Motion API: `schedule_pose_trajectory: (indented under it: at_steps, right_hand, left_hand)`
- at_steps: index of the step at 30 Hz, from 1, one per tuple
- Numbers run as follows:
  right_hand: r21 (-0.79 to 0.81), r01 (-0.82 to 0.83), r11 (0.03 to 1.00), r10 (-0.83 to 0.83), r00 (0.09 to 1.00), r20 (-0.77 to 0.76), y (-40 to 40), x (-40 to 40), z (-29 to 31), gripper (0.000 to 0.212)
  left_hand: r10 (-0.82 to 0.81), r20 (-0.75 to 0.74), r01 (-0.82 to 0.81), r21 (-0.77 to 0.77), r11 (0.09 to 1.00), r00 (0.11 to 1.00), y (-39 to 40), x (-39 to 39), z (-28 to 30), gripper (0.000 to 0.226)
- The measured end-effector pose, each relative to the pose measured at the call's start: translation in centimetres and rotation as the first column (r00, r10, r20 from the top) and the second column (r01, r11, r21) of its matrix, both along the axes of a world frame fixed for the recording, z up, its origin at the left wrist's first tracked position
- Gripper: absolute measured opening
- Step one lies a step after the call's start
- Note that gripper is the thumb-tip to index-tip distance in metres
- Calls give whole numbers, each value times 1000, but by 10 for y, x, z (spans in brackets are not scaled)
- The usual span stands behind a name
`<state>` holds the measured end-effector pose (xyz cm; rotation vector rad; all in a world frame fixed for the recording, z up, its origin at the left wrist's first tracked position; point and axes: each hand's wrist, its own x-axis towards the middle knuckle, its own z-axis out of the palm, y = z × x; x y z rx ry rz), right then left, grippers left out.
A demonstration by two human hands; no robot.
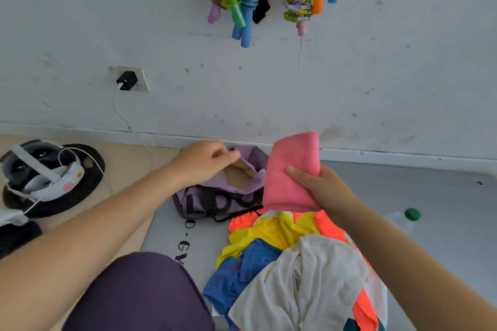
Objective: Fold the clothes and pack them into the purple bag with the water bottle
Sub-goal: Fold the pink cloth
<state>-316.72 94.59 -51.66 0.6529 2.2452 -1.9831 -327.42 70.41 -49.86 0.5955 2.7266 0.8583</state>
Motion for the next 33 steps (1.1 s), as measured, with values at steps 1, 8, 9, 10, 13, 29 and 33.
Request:
schedule_pose_trajectory:
  at_steps: [1,8,9,10,13,29,33]
  right_hand:
    - [63,-3,998,0,999,47,3,-13,-18,38]
    - [303,-34,952,30,999,17,-6,-121,-123,24]
    - [306,-37,951,45,999,-20,-11,-139,-133,22]
    - [318,-48,947,70,996,-56,-17,-158,-142,19]
    - [362,-149,920,197,975,-100,-32,-208,-174,18]
    - [375,-331,866,252,936,245,-29,-281,-293,37]
    - [200,-328,923,281,932,231,-41,-284,-305,55]
  left_hand:
    - [-5,0,5,-70,998,1000,-12,-16,-23,40]
    - [-122,98,149,-338,929,988,-41,-86,-182,49]
    - [-143,111,172,-330,928,984,-37,-94,-197,55]
    - [-157,113,186,-315,931,981,-34,-101,-209,61]
    - [-259,61,264,-331,906,964,-28,-123,-238,65]
    - [-50,-96,-4,-497,868,994,-39,-147,-295,102]
    - [-32,-113,-25,-468,883,993,-39,-150,-299,103]
